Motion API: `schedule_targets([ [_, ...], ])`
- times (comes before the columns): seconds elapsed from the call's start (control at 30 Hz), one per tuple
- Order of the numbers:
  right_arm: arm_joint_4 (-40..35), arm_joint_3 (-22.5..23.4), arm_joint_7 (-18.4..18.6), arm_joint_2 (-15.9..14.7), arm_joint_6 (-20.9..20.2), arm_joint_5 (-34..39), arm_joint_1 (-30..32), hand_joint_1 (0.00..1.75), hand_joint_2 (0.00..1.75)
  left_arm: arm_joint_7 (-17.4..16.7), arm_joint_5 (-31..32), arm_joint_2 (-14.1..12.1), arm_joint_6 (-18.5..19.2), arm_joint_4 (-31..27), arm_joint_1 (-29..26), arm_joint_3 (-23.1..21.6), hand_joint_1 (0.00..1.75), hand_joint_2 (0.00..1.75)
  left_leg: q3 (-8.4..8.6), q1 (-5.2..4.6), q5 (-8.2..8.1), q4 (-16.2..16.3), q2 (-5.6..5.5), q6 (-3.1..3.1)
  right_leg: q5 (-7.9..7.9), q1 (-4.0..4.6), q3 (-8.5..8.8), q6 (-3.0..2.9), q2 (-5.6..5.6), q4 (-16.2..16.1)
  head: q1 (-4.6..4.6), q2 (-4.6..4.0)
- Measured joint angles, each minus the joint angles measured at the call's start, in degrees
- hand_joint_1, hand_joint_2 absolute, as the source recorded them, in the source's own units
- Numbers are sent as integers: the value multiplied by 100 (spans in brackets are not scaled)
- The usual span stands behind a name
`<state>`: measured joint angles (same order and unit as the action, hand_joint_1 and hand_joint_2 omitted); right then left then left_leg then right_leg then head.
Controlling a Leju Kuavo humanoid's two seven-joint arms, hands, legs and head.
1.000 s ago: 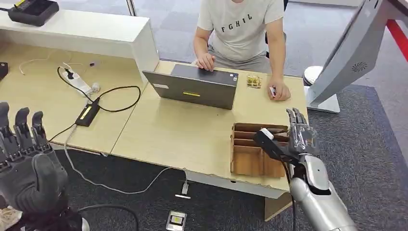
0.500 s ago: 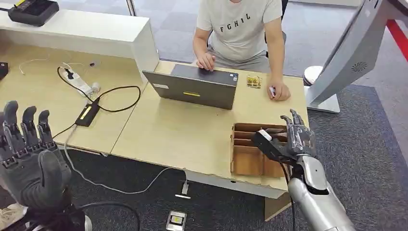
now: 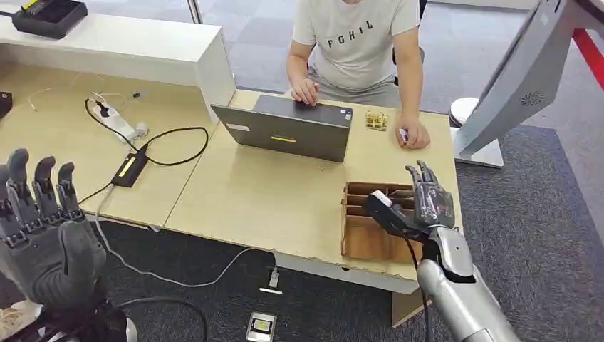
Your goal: Pass the card to the sensor for recognition and then transmit it.
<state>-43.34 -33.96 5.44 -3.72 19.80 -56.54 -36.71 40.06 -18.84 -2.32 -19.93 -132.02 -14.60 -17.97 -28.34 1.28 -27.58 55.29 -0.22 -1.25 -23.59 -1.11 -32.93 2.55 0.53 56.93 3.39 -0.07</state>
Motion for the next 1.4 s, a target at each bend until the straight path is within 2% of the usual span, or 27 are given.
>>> schedule_targets([
  [0.03,18,-5,-4,26,0,0,-12,162,175,0,2,0,7,2,0,0,44,175,1,0,0,0,0,0,0,0,0,0,0,0,0,0],
  [0.07,37,-13,-4,40,0,2,-24,162,175,0,7,0,6,2,1,0,44,175,0,0,0,0,0,0,0,0,0,0,0,0,-2,0],
  [0.1,57,-22,-7,44,0,0,-40,173,175,0,20,0,9,4,1,0,45,175,0,0,0,0,0,0,0,0,0,0,0,0,0,0],
  [0.13,77,-29,-4,61,0,-2,-62,175,175,0,22,0,9,4,1,0,45,175,0,0,0,0,0,0,0,0,-1,0,0,0,-2,0],
  [1.03,415,-96,4,120,2,61,-292,175,175,2,212,7,-98,2,-38,0,45,175,8,0,0,0,0,0,0,0,4,0,0,0,-2,0],
  [1.13,431,-98,-29,122,41,100,-290,171,175,2,238,9,-168,-2,-41,0,45,175,8,0,0,0,0,0,0,0,6,0,0,0,0,0],
  [1.4,501,-105,-68,155,68,136,-290,175,175,2,326,9,-354,-66,-60,0,45,175,10,0,1,0,0,0,0,0,7,0,0,0,-2,0],
])
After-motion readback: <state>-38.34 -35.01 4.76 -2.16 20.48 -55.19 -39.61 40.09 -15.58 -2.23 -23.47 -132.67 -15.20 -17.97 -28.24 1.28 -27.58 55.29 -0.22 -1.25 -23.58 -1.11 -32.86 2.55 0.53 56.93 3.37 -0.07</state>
